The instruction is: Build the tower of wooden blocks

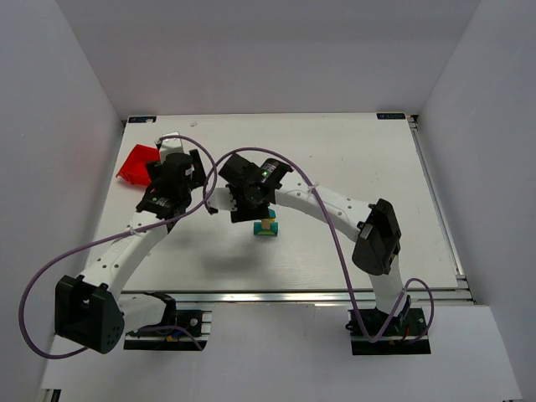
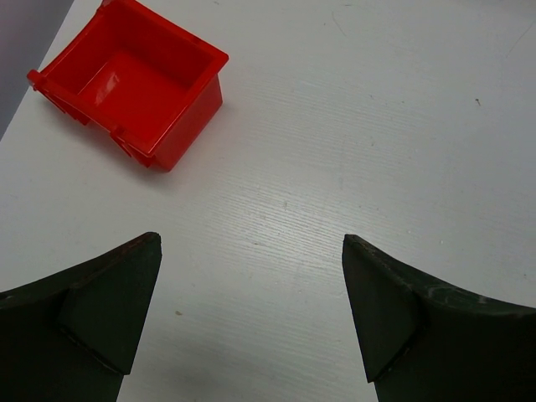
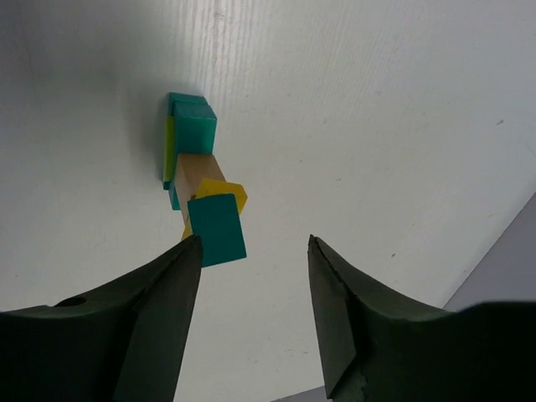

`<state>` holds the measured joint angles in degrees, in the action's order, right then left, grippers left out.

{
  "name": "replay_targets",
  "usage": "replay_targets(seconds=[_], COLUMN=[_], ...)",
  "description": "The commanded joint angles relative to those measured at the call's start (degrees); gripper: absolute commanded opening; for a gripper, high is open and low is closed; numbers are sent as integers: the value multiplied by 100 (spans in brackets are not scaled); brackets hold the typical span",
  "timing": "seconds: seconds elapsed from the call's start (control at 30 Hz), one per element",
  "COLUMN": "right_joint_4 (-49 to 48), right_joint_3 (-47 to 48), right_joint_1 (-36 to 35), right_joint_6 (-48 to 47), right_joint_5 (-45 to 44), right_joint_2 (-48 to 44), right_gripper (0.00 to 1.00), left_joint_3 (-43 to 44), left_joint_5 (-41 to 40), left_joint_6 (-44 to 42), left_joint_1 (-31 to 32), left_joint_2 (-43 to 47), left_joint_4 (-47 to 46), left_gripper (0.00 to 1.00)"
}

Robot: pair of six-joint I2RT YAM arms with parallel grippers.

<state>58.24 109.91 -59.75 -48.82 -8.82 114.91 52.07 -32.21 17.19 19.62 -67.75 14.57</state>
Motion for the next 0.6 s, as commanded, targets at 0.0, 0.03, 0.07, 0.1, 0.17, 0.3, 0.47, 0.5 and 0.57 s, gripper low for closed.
replay_targets(seconds=[0.0,0.03,0.07,0.1,0.17,0.3,0.47,0.5,0.57], right_joint_4=[-242,-269,-260,-269,-471,-1199,-3270,-3432,-3643], right_joint_3=[505,697,794,865,901,332,-2563,-2884,-3377], right_joint_1=[-11,-11,-11,-2,7,147,516,569,709], right_joint_6=[240,302,337,442,627,1654,2781,2833,2843], right_joint_5=[38,38,82,117,161,108,503,547,749], right_joint_2=[-74,-83,-127,-162,-328,-864,-2735,-2946,-3448], right_gripper=[63,65,72,74,83,89,89,89,89], left_joint_3=[66,101,119,145,154,241,259,251,233], left_joint_5=[188,223,284,302,338,548,821,882,962], left_joint_6=[3,12,38,65,74,144,100,92,39], left_joint_1=[-10,-10,-10,-10,-10,-10,-10,-10,-10], left_joint_2=[218,253,279,358,463,622,640,640,605], left_joint_4=[-42,-7,28,46,81,195,143,125,108], left_gripper=[98,98,98,98,98,98,98,98,98])
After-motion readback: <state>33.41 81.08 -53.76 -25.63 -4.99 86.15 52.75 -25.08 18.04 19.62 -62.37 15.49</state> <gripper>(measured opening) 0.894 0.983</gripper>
